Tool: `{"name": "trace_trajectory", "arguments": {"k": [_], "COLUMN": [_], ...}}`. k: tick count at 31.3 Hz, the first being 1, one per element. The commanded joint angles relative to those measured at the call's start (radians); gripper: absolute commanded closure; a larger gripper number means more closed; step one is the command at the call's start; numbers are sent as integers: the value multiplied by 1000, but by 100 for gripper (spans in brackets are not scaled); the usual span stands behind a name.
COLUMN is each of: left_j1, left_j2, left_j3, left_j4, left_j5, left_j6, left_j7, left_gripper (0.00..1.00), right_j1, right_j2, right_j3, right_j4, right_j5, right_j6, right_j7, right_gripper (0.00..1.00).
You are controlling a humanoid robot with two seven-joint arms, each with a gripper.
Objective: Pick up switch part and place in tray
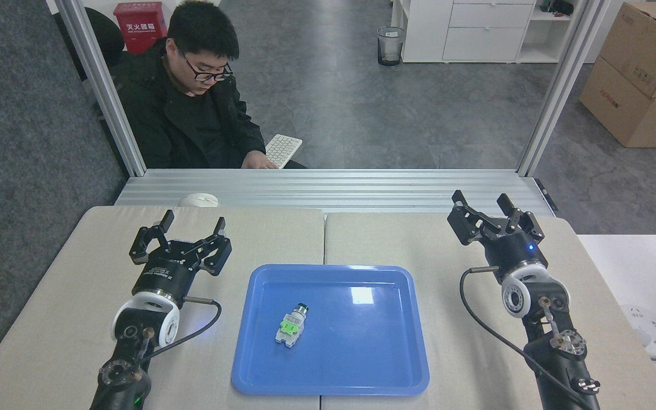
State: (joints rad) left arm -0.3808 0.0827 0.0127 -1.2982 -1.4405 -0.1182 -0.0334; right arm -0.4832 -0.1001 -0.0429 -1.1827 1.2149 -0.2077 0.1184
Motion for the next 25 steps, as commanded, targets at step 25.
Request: {"name": "trace_trajectory", "arguments": {"k": [25], "left_j1": [22], "left_j2": [19], "left_j3": [164], "left_j4": [-47], "left_j5": [35], "left_j6": [9], "left_j7": [29], "left_gripper": [1], "right_j1": [0], "right_j2": [0], "right_j3": [0], "right_j4": [0], "right_j5": [0], "right_j6": [1], "right_j7": [0], "right_gripper": [0]}}
